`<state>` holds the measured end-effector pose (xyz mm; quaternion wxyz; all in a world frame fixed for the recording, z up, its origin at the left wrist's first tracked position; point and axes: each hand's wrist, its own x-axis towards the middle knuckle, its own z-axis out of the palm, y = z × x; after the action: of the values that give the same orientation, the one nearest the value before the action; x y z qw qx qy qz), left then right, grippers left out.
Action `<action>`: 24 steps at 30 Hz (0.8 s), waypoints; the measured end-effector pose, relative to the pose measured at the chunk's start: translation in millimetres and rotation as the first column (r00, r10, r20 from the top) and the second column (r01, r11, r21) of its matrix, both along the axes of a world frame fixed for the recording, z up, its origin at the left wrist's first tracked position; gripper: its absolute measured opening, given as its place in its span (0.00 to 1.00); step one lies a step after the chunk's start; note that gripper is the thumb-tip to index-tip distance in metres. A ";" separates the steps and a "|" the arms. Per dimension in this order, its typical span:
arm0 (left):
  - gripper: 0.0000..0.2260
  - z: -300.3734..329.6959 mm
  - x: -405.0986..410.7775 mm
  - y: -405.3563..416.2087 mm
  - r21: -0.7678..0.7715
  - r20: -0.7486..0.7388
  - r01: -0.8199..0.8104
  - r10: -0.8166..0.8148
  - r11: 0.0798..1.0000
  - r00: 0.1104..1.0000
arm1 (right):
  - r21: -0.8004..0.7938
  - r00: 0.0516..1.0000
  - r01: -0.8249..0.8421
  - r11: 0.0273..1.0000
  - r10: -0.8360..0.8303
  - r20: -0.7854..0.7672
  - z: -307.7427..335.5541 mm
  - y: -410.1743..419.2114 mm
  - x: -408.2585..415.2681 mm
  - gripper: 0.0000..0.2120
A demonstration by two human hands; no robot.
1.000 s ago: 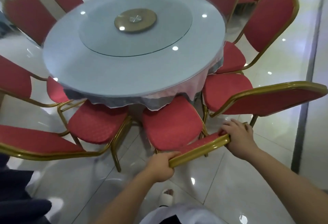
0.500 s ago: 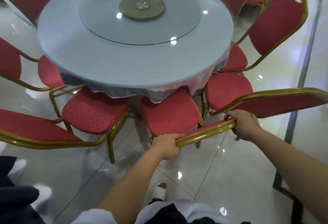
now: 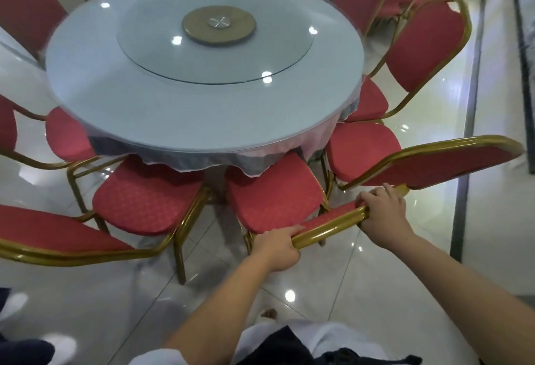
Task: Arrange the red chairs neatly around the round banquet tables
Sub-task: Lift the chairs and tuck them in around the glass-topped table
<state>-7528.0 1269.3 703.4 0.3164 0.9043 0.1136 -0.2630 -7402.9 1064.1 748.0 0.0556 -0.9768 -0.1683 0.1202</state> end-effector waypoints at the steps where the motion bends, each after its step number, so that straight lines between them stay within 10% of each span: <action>1: 0.30 -1.6 0.2 -0.5 -0.004 0.001 -0.010 0.010 1.000 1.000 | -0.007 1.000 0.005 1.000 -0.005 -0.005 -0.2 -1.1 0.2 0.14; 16: 0.26 9.1 11.6 -16.3 -0.037 0.057 -0.183 0.185 0.982 0.981 | -0.066 0.997 -0.051 0.997 0.054 0.057 13.0 -1.6 20.8 0.08; 24: 0.27 -10.3 -0.4 -21.4 -0.155 0.037 -0.295 0.304 0.943 0.952 | -0.054 0.980 -0.198 0.979 0.198 -0.006 10.5 -23.2 6.5 0.31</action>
<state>-7528.4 1247.9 693.0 0.4223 0.8581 0.2204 -0.1919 -7396.3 1040.9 758.5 0.0167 -0.9563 -0.2614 0.1299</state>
